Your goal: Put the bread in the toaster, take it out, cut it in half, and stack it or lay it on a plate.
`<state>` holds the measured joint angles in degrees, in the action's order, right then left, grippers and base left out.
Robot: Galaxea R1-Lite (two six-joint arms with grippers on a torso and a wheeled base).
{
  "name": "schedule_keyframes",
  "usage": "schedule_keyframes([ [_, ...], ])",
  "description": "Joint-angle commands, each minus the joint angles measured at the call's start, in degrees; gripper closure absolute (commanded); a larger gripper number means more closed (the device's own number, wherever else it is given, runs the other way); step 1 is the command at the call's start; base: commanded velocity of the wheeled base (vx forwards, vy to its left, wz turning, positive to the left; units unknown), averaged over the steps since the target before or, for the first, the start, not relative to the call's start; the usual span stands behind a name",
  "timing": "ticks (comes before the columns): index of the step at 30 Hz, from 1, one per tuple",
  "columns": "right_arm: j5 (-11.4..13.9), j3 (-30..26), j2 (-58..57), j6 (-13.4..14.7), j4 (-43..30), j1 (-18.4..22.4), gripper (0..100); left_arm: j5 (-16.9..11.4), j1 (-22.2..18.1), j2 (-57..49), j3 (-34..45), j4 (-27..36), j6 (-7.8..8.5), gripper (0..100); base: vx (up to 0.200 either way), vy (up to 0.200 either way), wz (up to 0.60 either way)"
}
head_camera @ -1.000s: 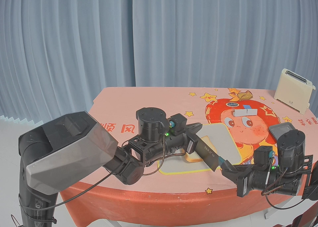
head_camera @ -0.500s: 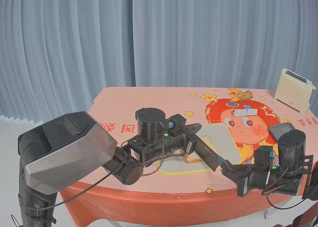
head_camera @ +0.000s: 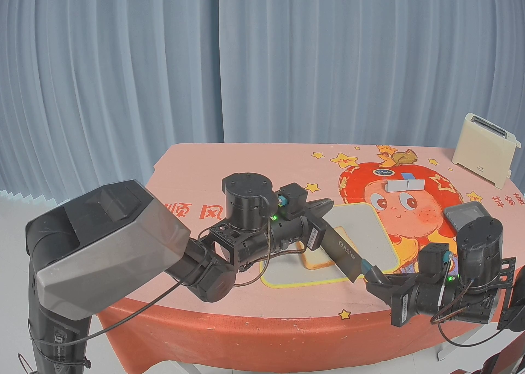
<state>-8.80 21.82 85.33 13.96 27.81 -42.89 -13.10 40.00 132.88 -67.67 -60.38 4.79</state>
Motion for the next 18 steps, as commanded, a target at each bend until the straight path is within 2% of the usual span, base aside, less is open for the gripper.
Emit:
schedule_keyframes([
  [1,0.0,-0.1,0.1,-0.1,0.3,0.0,100,0.0,-0.1,-0.1,2.0,-0.2,0.04,100,0.0,0.0,0.0],
  [18,0.3,1.2,-0.2,0.4,0.4,0.0,100,-0.1,-0.1,2.5,3.3,-0.3,0.04,100,0.0,0.0,0.0],
])
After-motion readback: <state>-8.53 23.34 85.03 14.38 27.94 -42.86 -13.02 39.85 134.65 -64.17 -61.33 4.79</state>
